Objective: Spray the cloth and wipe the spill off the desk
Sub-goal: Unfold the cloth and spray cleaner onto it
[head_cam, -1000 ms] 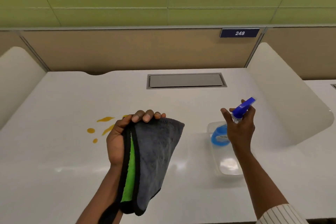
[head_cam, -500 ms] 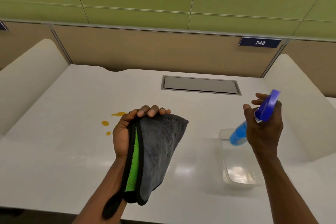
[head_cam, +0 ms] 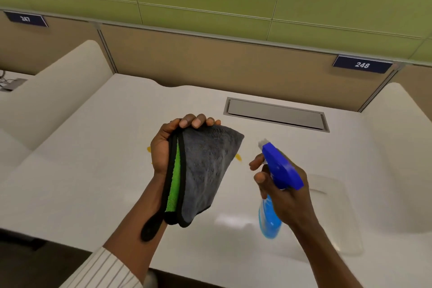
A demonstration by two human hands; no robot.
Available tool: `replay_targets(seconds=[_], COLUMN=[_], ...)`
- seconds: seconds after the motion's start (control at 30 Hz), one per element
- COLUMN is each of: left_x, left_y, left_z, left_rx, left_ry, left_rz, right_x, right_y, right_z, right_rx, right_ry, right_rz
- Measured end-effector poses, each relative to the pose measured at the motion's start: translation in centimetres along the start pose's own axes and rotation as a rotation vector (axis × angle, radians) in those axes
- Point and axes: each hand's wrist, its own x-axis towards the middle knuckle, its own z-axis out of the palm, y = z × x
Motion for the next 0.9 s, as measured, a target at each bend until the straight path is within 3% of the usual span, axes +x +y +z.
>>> replay_targets(seconds=[0.1, 0.27, 0.63, 0.9], left_x=[0.2, 0.6, 1.0, 0.9], left_y=[0.8, 1.5, 1.4, 0.8], left_z=[-0.3, -0.8, -1.8, -2.7], left_rx=[0.000, 0.024, 0.029, 0.027], left_ry=[0.003, -0.031, -0.052, -0.080], left_rz=[0.011, 0.039, 0.037, 0.015], right_x=[-0.5, -0.8, 0.0, -0.4], right_y=[-0.1, 0.3, 1.0, 0.6], right_z=[2.0, 3.7, 3.4, 3.9], right_rx=[0.082, 0.005, -0.124, -0.122], right_ry=[-0.117, -0.225, -0.176, -0.253], right_rz=[0.070, 0.107, 0.176, 0.169])
